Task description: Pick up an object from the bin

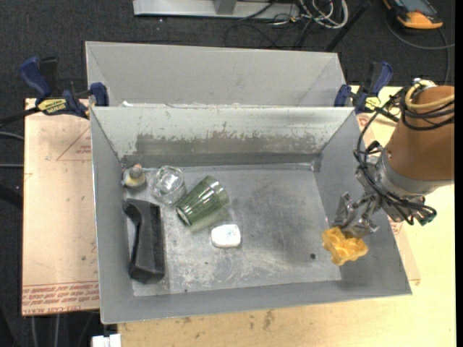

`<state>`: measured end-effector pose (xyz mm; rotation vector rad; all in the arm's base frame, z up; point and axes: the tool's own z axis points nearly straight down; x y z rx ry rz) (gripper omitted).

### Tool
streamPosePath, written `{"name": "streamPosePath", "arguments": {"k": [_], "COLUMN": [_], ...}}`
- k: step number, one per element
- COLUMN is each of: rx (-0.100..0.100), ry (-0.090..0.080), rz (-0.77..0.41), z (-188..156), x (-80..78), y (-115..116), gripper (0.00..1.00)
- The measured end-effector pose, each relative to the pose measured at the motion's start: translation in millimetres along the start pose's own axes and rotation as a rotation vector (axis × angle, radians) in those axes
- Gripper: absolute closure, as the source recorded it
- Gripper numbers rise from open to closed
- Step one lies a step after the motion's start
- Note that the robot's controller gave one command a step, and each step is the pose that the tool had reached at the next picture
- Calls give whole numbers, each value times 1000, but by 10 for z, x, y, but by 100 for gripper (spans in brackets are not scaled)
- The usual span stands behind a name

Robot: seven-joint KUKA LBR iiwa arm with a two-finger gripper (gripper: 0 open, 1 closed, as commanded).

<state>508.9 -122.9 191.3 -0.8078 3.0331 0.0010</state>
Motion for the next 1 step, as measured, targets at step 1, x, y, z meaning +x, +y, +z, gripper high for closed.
{"name": "streamPosePath", "arguments": {"k": [1], "rx": [-5], "ry": [5], "rz": [-53], "z": [-341], "x": [-45], "y": [-45], "gripper": [100]}}
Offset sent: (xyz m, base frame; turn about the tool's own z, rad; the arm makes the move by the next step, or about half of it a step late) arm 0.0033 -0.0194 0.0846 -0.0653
